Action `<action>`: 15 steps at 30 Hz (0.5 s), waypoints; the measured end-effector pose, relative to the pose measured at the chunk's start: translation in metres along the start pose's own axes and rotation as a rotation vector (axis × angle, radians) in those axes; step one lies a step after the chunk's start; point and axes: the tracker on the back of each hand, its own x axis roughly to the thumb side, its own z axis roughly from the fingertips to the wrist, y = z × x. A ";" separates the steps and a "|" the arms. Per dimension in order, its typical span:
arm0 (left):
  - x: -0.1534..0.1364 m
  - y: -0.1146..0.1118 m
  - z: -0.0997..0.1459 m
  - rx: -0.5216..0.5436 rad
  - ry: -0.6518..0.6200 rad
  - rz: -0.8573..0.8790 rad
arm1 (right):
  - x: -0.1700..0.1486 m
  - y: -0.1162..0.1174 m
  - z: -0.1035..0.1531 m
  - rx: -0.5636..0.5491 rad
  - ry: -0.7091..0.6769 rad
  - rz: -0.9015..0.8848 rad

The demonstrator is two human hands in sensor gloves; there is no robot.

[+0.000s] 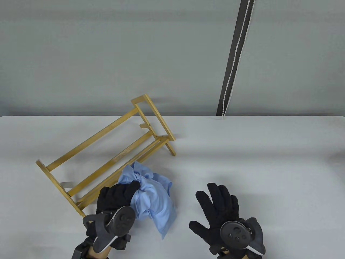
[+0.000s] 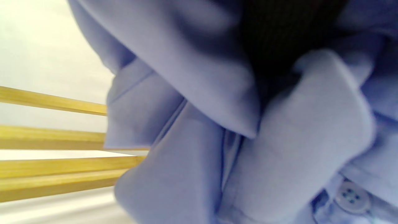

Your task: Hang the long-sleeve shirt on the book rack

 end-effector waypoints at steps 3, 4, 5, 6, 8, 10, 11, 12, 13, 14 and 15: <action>0.000 0.011 -0.007 0.027 0.009 -0.019 | 0.000 0.000 0.000 0.004 -0.003 -0.006; 0.001 0.014 -0.009 0.029 0.013 -0.018 | 0.000 0.000 0.000 0.004 -0.004 -0.006; 0.002 0.018 -0.012 0.033 0.019 -0.014 | 0.000 0.000 0.000 0.003 -0.005 -0.010; 0.002 0.023 -0.015 0.037 0.024 -0.011 | 0.000 0.000 0.000 -0.001 -0.006 -0.016; 0.004 0.033 -0.022 0.054 0.026 -0.025 | 0.000 -0.001 0.001 -0.006 -0.006 -0.024; 0.005 0.041 -0.028 0.069 0.033 -0.035 | -0.001 -0.001 0.001 -0.006 -0.005 -0.027; 0.006 0.043 -0.030 0.071 0.038 -0.035 | -0.002 -0.001 0.001 -0.007 -0.004 -0.027; 0.005 0.047 -0.034 0.070 0.047 -0.031 | -0.002 -0.001 0.001 -0.007 -0.002 -0.025; 0.005 0.050 -0.037 0.070 0.052 -0.029 | -0.003 -0.002 0.001 -0.008 0.000 -0.027; 0.005 0.053 -0.040 0.073 0.057 -0.033 | -0.003 -0.002 0.001 -0.008 0.001 -0.029; 0.004 0.055 -0.043 0.078 0.060 -0.045 | -0.003 -0.001 0.000 -0.007 0.001 -0.031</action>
